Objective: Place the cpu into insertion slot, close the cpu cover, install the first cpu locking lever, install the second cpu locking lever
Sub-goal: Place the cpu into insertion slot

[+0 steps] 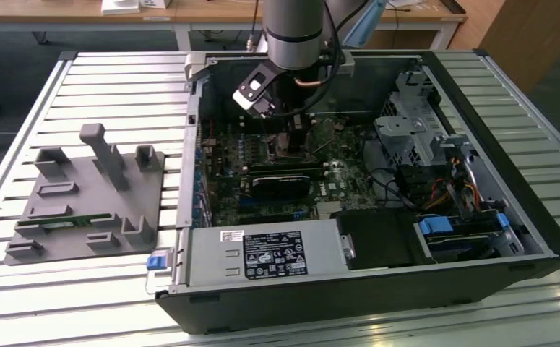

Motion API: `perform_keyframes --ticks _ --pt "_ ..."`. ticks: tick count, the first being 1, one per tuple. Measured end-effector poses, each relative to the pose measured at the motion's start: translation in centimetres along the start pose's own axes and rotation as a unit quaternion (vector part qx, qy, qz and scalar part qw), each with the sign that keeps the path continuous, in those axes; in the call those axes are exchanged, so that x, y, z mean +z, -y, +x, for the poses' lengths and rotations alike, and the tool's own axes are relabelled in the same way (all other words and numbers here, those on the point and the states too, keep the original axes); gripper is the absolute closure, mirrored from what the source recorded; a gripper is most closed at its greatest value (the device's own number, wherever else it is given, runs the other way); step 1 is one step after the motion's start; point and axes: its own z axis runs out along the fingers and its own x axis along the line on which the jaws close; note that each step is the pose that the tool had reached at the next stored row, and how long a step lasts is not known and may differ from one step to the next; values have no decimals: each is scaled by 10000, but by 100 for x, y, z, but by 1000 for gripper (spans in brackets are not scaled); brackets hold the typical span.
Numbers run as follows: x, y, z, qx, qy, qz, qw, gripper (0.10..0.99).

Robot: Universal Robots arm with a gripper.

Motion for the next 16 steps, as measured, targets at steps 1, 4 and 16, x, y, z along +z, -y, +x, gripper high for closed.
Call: perform_keyframes --ticks 1,4,16 --pt "5 0 1 5 1 0 10000 553" --pt "26 2 2 22 2 0 10000 553" --pt "111 8 17 48 3 0 10000 553"
